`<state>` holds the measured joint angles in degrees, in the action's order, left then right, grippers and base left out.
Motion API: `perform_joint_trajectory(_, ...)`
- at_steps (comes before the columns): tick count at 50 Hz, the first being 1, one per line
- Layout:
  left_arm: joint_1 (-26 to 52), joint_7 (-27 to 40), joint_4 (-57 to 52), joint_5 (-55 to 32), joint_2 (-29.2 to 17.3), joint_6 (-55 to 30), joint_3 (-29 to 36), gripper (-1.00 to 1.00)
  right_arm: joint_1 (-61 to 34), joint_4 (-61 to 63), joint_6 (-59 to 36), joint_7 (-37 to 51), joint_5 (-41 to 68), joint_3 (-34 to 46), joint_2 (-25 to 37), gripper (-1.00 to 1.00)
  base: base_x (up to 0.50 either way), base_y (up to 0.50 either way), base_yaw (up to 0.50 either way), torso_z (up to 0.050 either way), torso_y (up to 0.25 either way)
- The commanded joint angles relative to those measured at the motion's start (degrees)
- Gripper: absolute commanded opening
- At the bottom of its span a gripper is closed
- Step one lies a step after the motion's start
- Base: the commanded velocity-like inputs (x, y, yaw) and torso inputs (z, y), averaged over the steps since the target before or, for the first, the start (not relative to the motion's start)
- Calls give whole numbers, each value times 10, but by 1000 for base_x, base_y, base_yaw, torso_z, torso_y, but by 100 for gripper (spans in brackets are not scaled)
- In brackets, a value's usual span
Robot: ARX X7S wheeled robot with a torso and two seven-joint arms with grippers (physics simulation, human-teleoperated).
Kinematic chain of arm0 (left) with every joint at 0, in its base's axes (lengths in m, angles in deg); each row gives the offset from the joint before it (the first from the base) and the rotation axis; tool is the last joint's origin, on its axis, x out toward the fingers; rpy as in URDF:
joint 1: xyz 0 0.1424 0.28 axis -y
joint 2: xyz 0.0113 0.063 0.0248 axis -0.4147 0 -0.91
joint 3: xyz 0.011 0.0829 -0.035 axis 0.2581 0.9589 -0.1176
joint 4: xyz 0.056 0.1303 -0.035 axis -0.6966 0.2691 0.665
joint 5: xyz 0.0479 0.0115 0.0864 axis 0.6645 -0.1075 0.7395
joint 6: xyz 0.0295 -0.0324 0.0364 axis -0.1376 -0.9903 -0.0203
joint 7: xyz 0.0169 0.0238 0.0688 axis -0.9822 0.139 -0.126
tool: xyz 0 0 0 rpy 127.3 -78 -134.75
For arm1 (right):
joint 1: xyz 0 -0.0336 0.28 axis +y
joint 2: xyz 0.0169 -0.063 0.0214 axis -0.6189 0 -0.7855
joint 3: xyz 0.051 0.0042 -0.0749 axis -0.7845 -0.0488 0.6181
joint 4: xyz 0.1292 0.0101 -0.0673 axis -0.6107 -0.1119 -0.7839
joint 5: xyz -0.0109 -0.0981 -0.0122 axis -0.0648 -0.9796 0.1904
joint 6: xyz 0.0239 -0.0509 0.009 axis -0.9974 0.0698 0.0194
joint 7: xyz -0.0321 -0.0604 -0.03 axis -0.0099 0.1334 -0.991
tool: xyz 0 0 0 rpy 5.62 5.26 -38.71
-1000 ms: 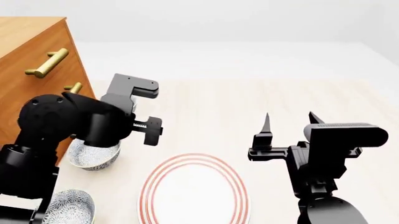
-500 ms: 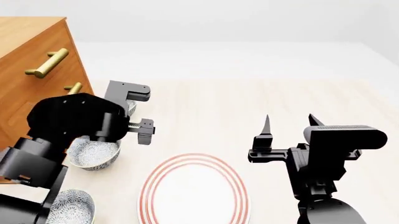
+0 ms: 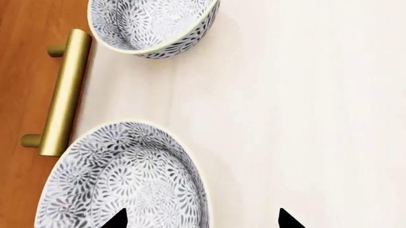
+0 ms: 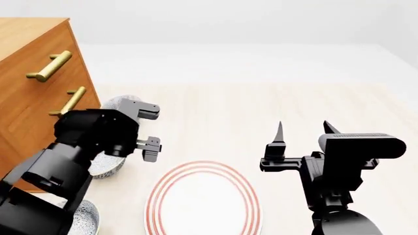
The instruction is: Put the bowl in the middle on the plate.
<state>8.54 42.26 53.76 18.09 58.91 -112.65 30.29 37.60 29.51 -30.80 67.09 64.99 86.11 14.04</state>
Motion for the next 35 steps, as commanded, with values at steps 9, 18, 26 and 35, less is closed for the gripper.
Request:
perform_joint_trajectory(9, 25, -140, 218, 94, 88, 79, 78, 100, 3, 3, 3, 6, 7, 1, 3, 100, 0, 0, 0, 0, 0)
perform_joint_trajectory(18, 19, -133, 222, 129, 92, 70, 51, 100, 6, 1, 10, 8, 10, 0, 5, 100, 0, 0, 0, 0, 0)
perform_joint_trajectory(26, 1, -139, 222, 199, 98, 65, 2, -100, 4, 8, 7, 13, 13, 1, 4, 100, 0, 0, 0, 0, 0)
perform_joint_trajectory(35, -3, -155, 222, 270, 104, 57, -56, -100, 9, 13, 6, 17, 16, -3, 7, 100, 0, 0, 0, 0, 0)
